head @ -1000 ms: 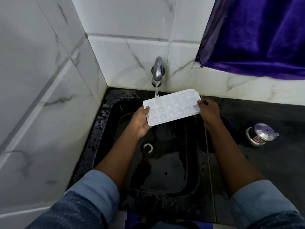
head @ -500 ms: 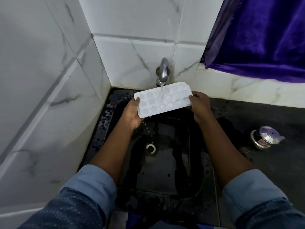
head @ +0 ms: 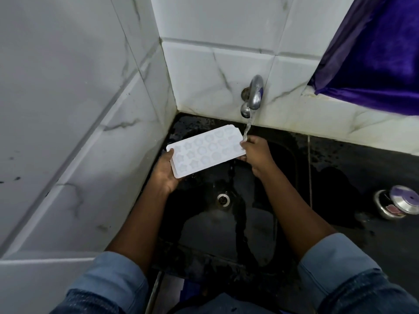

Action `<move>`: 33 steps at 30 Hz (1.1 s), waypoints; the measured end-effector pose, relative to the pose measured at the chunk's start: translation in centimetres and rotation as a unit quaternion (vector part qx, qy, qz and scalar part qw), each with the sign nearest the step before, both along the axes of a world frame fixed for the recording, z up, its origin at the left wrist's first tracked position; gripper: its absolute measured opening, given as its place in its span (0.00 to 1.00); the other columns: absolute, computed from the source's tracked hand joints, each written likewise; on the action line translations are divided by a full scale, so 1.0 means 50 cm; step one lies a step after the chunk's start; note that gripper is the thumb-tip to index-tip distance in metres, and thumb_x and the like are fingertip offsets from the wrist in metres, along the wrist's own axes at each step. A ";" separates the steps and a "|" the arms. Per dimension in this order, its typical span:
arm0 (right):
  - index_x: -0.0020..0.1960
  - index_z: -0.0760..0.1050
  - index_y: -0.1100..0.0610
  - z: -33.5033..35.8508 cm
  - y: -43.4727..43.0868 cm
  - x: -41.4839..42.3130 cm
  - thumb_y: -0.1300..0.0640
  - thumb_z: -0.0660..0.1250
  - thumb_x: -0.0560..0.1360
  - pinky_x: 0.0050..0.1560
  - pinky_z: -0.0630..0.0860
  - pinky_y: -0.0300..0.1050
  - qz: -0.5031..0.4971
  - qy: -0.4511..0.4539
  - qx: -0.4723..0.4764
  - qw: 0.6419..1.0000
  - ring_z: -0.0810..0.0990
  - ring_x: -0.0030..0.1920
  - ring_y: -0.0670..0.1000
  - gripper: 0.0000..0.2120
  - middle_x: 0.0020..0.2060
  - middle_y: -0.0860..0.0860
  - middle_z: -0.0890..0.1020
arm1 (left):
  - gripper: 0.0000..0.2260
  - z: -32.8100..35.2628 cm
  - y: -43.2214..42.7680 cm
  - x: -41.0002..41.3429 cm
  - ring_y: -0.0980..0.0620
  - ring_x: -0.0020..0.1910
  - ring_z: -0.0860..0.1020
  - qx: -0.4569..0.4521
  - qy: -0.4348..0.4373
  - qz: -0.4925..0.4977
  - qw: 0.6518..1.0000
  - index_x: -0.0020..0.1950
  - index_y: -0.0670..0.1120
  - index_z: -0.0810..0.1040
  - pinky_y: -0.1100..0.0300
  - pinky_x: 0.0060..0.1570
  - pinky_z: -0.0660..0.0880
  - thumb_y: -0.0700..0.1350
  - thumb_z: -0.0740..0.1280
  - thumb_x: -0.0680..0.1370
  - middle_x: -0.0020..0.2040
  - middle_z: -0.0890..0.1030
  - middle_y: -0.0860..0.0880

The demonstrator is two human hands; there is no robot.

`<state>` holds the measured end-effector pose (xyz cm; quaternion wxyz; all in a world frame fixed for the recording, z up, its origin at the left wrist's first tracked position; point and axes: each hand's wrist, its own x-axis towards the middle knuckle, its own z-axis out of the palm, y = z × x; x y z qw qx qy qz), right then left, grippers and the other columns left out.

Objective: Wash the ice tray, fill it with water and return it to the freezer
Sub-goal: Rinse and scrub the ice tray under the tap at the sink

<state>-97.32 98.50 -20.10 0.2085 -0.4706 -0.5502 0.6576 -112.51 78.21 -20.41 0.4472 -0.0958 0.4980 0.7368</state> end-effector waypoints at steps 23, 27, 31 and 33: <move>0.55 0.81 0.59 -0.026 0.101 0.181 0.61 0.65 0.83 0.45 0.85 0.52 -0.113 -0.061 -0.021 0.992 0.85 0.51 0.57 0.07 0.53 0.57 0.85 | 0.12 -0.021 0.127 0.122 0.45 0.47 0.88 0.001 0.000 -0.072 0.997 0.68 0.45 0.77 0.47 0.40 0.85 0.46 0.59 0.88 0.61 0.85 0.42; 0.50 0.81 0.57 0.005 0.126 0.198 0.63 0.64 0.83 0.41 0.83 0.49 -0.149 -0.048 -0.009 0.988 0.84 0.46 0.54 0.07 0.48 0.55 0.84 | 0.11 -0.002 0.174 0.132 0.43 0.51 0.86 0.009 0.014 -0.100 0.995 0.66 0.49 0.76 0.39 0.50 0.82 0.46 0.56 0.89 0.61 0.86 0.44; 0.48 0.81 0.57 0.034 0.134 0.190 0.66 0.63 0.81 0.40 0.80 0.46 -0.164 -0.027 0.014 0.986 0.83 0.42 0.52 0.10 0.44 0.54 0.85 | 0.16 0.015 0.198 0.123 0.39 0.61 0.84 0.009 0.029 -0.109 0.994 0.75 0.47 0.72 0.37 0.48 0.85 0.50 0.57 0.89 0.67 0.83 0.43; 0.47 0.81 0.56 0.047 0.134 0.179 0.66 0.63 0.81 0.40 0.80 0.45 -0.157 -0.017 0.028 0.987 0.82 0.41 0.51 0.10 0.44 0.53 0.85 | 0.19 0.019 0.196 0.115 0.38 0.64 0.83 0.010 0.022 -0.099 0.995 0.78 0.46 0.71 0.38 0.46 0.85 0.52 0.59 0.88 0.68 0.83 0.42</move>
